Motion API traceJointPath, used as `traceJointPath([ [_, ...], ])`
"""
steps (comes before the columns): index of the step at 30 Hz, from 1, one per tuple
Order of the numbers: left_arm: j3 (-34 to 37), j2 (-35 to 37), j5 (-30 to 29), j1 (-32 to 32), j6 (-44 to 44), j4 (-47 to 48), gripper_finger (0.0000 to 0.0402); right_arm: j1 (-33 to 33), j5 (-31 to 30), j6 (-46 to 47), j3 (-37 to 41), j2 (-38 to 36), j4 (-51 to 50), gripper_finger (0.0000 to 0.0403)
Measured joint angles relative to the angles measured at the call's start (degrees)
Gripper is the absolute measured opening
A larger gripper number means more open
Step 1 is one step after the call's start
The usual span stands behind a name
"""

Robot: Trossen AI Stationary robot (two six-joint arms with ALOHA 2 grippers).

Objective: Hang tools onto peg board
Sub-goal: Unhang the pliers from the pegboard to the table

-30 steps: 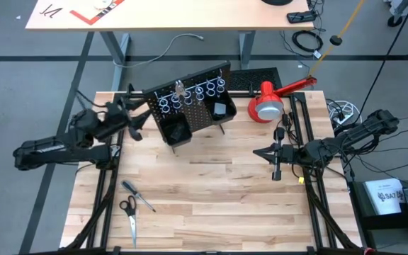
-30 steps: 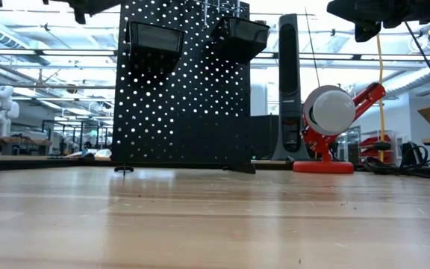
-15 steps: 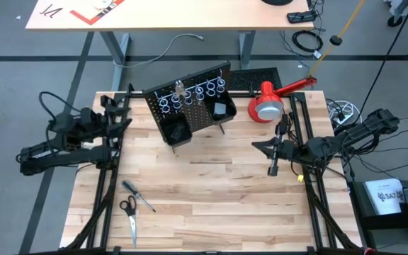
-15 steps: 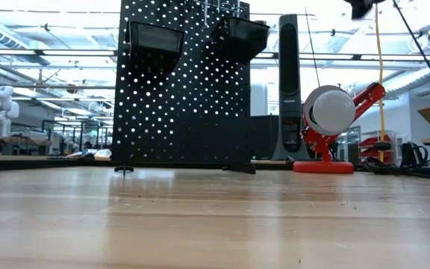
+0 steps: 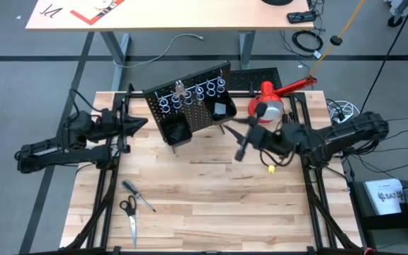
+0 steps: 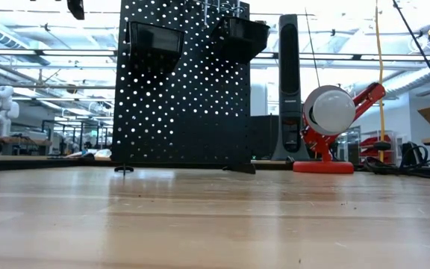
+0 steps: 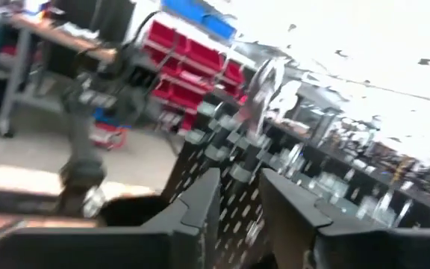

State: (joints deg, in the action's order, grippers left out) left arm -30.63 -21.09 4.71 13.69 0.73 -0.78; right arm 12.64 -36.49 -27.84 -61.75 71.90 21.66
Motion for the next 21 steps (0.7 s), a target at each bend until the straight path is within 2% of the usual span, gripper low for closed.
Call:
traceJointPath([
  [7,0.0,-0.27,-0.49,0.0,-0.32,0.29,0.0013,-5.93,1.19,2.46,-14.95,7.58,-4.82,0.0137],
  [13,0.0,-0.27,-0.5,0.0,-0.42,0.64,0.0013,-10.76,11.02,9.41,-24.38,14.87,-11.83,0.0148],
  [21,0.04,-0.27,-0.62,0.0,0.24,2.6,0.0013,-14.29,11.36,12.37,-34.34,22.53,-15.34,0.019],
])
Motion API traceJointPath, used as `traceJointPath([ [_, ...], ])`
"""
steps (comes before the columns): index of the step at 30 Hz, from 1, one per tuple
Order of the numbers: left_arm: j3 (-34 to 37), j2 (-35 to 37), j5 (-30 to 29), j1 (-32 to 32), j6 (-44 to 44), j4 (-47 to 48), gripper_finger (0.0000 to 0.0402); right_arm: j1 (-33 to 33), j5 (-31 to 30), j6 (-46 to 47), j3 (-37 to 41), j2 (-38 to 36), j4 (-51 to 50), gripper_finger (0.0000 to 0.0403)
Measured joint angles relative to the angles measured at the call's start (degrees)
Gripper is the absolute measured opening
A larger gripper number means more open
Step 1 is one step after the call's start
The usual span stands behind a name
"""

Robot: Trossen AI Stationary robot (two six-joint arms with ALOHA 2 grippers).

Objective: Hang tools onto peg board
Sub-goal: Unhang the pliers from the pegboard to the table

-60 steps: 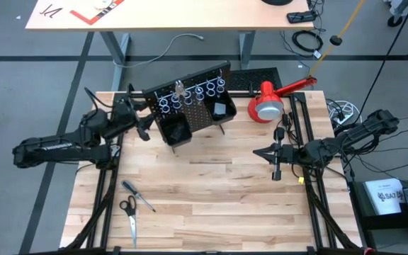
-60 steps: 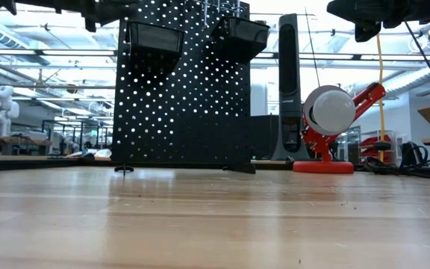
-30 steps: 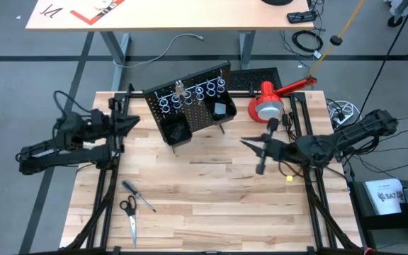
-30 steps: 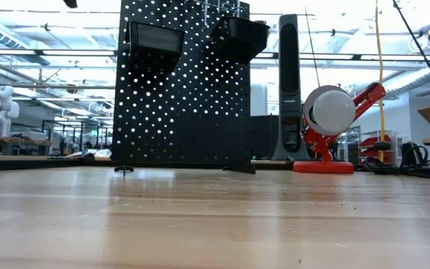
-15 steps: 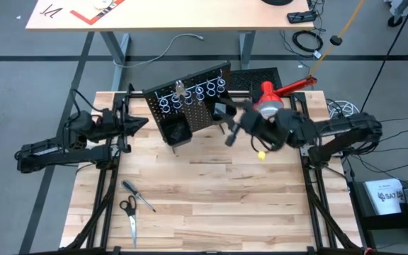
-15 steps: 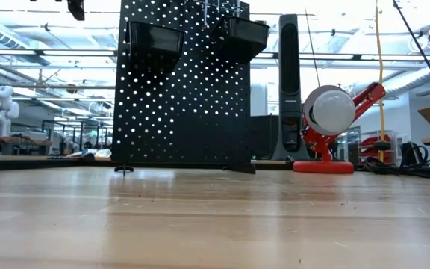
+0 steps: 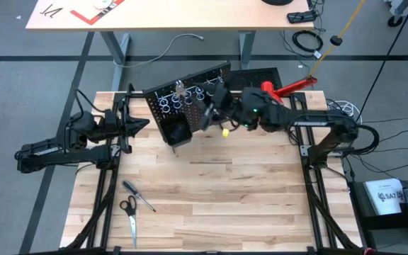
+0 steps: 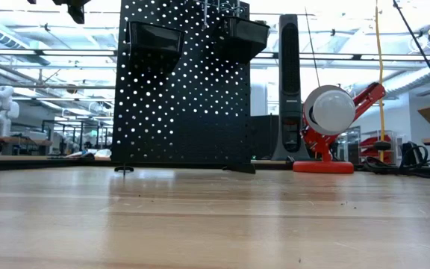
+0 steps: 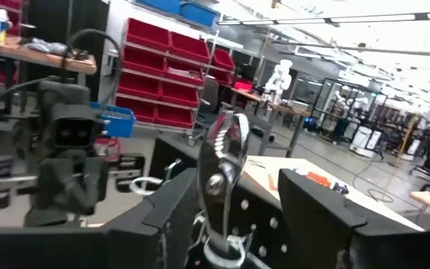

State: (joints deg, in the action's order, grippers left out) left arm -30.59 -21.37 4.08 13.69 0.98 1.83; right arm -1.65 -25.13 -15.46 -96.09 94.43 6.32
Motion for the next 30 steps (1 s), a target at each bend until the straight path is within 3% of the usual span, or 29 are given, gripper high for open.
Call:
traceJointPath([
  [8,0.0,0.0,-0.05,0.0,0.83,0.02,0.0013,-1.44,0.09,-0.24,-6.61,6.65,-1.04,0.0245],
  [14,0.0,0.0,-0.05,0.0,0.83,0.05,0.0013,-2.14,-0.01,-0.3,-9.15,8.74,-0.92,0.0246],
  [19,0.0,0.0,-0.04,0.0,0.85,0.04,0.0013,-2.08,0.01,-1.12,-9.31,8.61,-0.45,0.0214],
  [30,0.0,0.0,-0.03,0.0,0.82,0.22,0.0013,-2.1,-0.06,-1.7,-9.31,8.5,3.6,0.0097],
])
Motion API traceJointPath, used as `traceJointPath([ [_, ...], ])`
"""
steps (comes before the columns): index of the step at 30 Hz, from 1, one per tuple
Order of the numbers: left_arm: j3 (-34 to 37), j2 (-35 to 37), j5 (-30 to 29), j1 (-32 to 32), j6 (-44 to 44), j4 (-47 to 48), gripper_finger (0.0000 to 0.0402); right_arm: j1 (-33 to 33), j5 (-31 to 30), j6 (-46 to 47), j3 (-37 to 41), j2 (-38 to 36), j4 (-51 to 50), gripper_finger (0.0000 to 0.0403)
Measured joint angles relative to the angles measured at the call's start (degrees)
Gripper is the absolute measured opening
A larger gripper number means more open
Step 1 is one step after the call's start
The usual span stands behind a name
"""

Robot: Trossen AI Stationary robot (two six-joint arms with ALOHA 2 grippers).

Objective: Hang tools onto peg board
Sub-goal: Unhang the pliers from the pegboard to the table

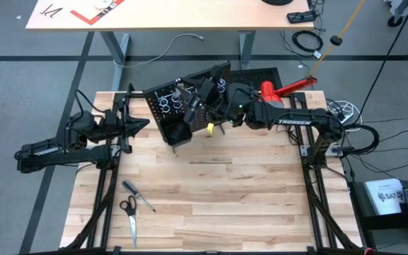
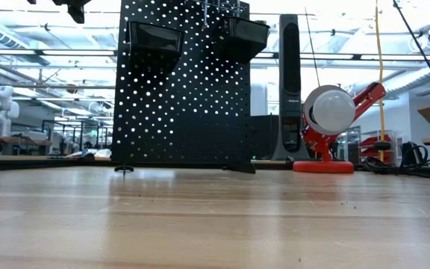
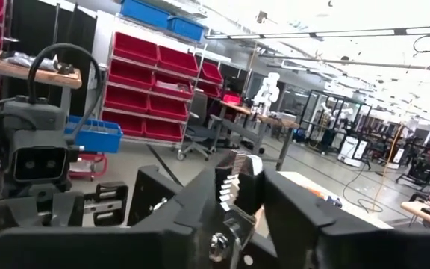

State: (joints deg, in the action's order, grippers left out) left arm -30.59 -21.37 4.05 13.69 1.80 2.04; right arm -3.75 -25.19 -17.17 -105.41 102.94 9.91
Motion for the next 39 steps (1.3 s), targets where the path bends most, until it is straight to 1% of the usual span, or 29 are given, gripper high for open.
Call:
traceJointPath([
  [5,0.0,0.0,0.0,-0.02,-0.01,0.02,0.0013,-0.04,-0.23,0.02,0.0,-0.07,0.66,0.0036],
  [7,0.0,0.0,0.0,-0.01,-0.01,0.0,0.0013,-0.02,-0.3,0.0,0.0,-0.07,0.91,0.0017],
  [8,0.0,0.0,0.0,-0.01,-0.01,0.02,0.0013,-0.02,-0.33,0.0,0.02,-0.07,1.25,0.0014],
  [13,0.0,0.0,0.02,-0.02,-0.19,0.02,0.0013,-0.05,-0.81,1.46,0.04,-0.09,3.2,0.0014],
  [20,0.0,0.0,0.02,-0.02,-0.19,0.02,0.0013,-0.04,-0.74,1.2,0.04,-0.09,5.38,0.0014],
  [22,0.0,0.0,0.02,-0.02,-0.42,0.02,0.0013,0.07,-0.69,0.33,0.04,-0.11,6.69,0.0014],
  [32,0.0,0.0,0.07,0.0,-1.06,0.02,0.0013,0.45,-0.09,-3.45,-2.96,-0.26,6.0,0.0014],
  [39,0.0,0.0,0.09,-0.02,-1.14,0.02,0.0013,1.67,-0.18,-9.44,-6.91,-0.28,5.21,0.0014],
])
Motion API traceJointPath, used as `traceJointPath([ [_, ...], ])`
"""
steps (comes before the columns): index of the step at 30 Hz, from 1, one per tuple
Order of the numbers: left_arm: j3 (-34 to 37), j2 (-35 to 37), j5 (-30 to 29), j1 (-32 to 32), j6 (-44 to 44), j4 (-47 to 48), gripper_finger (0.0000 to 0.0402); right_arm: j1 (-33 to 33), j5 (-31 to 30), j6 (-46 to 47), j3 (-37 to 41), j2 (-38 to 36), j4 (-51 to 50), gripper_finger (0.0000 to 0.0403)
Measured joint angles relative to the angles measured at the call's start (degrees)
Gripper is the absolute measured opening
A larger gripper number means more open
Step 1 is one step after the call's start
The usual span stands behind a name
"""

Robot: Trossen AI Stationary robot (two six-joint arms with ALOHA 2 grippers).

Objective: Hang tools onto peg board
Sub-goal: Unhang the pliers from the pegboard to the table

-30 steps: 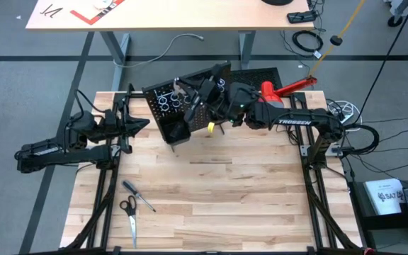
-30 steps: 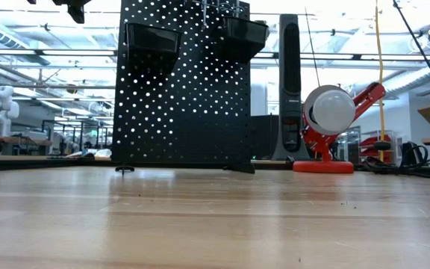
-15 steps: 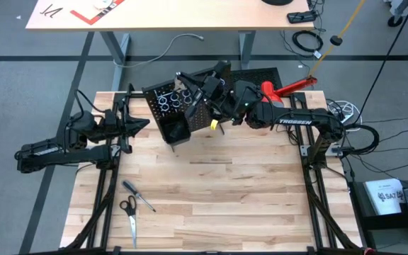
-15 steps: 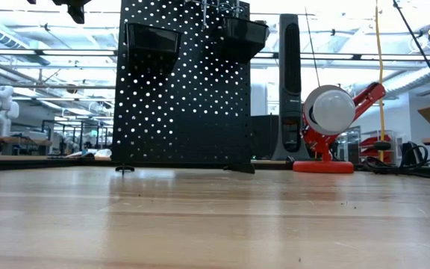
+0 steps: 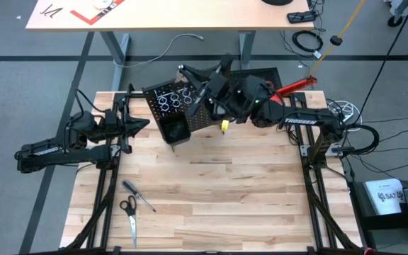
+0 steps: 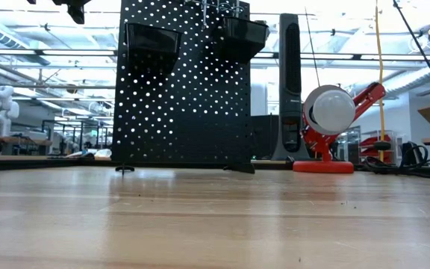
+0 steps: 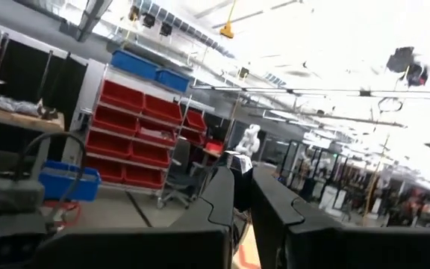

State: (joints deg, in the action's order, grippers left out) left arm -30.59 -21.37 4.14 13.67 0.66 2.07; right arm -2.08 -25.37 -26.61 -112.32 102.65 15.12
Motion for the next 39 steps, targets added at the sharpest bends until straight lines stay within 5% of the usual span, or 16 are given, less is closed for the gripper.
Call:
traceJointPath([
  [9,0.0,0.0,0.0,0.02,-0.27,0.0,0.0013,4.88,-2.62,-10.02,-8.55,-0.02,-12.84,0.0014],
  [17,0.0,0.0,0.0,0.0,-0.25,0.0,0.0013,11.75,-14.22,-16.45,-17.22,-0.36,-28.18,0.0014],
  [25,0.0,0.0,1.86,0.0,-0.34,-0.27,0.0013,18.81,-27.43,-3.62,-19.45,-3.98,-60.71,0.0014],
  [30,0.02,0.02,1.86,0.01,-0.38,-0.64,0.0013,22.48,-25.74,18.35,-19.47,-4.66,-85.83,0.0014],
  [33,0.02,0.02,1.86,0.02,-0.41,-0.68,0.0013,23.52,-19.83,32.21,-19.47,-4.08,-98.29,0.0014],
  [39,0.02,0.02,1.86,0.02,-0.45,-0.63,0.0013,25.03,-3.94,44.34,-14.44,-1.63,-104.34,0.0014],
])
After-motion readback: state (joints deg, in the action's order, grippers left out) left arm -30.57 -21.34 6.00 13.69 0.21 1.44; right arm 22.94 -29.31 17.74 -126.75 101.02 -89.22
